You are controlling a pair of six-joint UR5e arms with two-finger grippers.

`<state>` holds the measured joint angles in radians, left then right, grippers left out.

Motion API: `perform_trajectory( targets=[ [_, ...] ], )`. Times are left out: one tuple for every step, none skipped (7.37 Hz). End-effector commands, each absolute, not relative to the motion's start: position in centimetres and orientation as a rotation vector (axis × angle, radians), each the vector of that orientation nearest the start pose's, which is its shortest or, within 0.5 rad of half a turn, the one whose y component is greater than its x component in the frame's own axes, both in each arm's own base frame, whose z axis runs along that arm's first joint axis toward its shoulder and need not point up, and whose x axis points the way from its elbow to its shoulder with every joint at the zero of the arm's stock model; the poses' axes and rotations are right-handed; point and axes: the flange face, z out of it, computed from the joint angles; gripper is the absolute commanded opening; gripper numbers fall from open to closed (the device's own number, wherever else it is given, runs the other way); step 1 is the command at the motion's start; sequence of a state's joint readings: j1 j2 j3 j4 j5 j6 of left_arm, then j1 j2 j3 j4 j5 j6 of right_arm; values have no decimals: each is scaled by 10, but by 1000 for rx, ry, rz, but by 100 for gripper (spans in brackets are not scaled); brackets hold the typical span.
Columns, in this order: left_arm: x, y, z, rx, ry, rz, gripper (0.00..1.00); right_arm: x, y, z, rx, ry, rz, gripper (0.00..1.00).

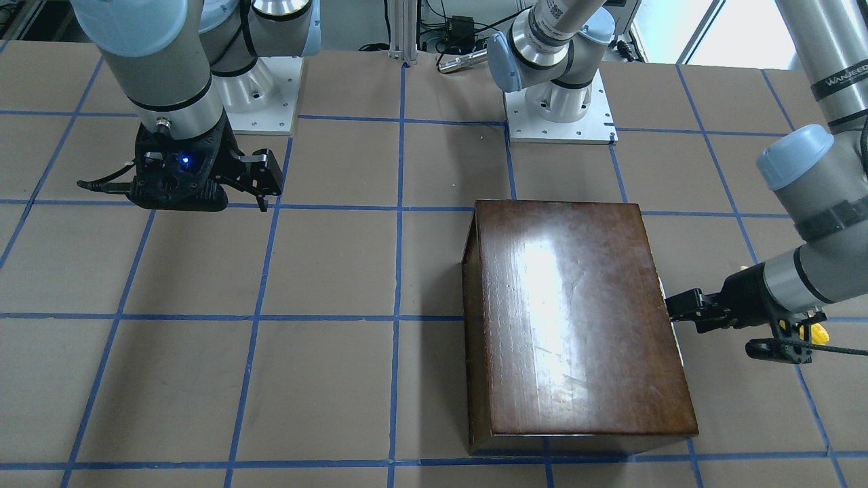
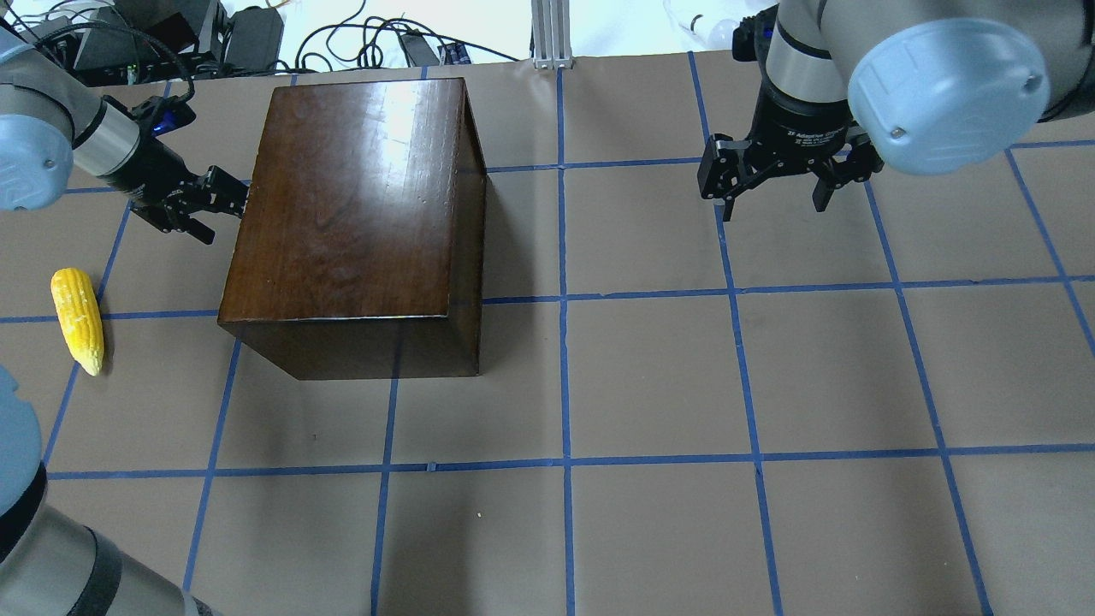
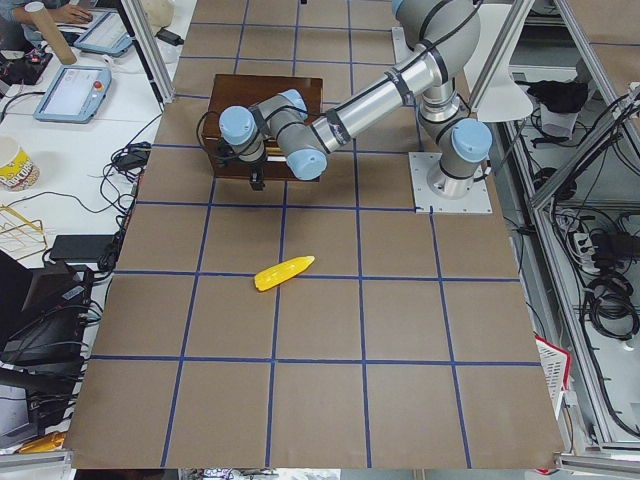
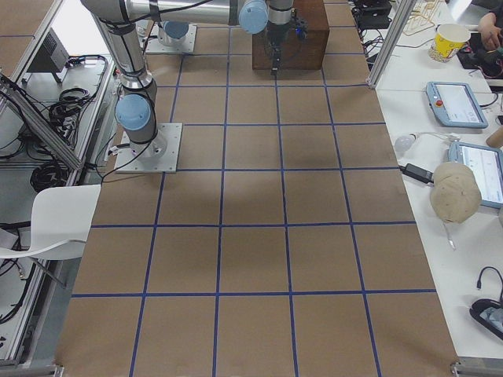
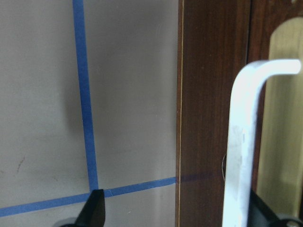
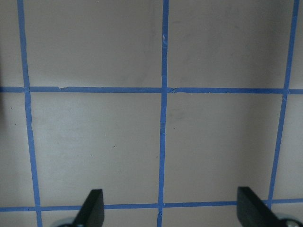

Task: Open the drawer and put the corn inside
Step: 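Close the left gripper on the white drawer handle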

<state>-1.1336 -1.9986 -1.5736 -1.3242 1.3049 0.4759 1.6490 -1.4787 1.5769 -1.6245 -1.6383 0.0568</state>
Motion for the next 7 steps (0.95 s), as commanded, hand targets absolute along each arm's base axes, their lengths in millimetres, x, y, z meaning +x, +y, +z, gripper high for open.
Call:
perform_trajectory(
  targets=[
    [116,-625,269,21,3457,85,100,167,-513,444,-37,3211,64,100],
    [117,-626,271,15,3453,81,100,167,-513,444,-37,3211,64,100],
    [118,-627,274,19,3447,73,100,167,-513,444,-37,3209,62,100],
    [119,-627,274,17,3446,74,100,167,-513,444,-37,3211,64,100],
    [119,-627,276,18,3443,70,100,167,-513,444,-37,3210,64,100],
    [119,-627,275,15,3444,73,100,167,-513,444,-37,3210,64,100],
    [124,-626,276,5,3441,71,100,167,-513,444,-37,3211,64,100]
  ],
)
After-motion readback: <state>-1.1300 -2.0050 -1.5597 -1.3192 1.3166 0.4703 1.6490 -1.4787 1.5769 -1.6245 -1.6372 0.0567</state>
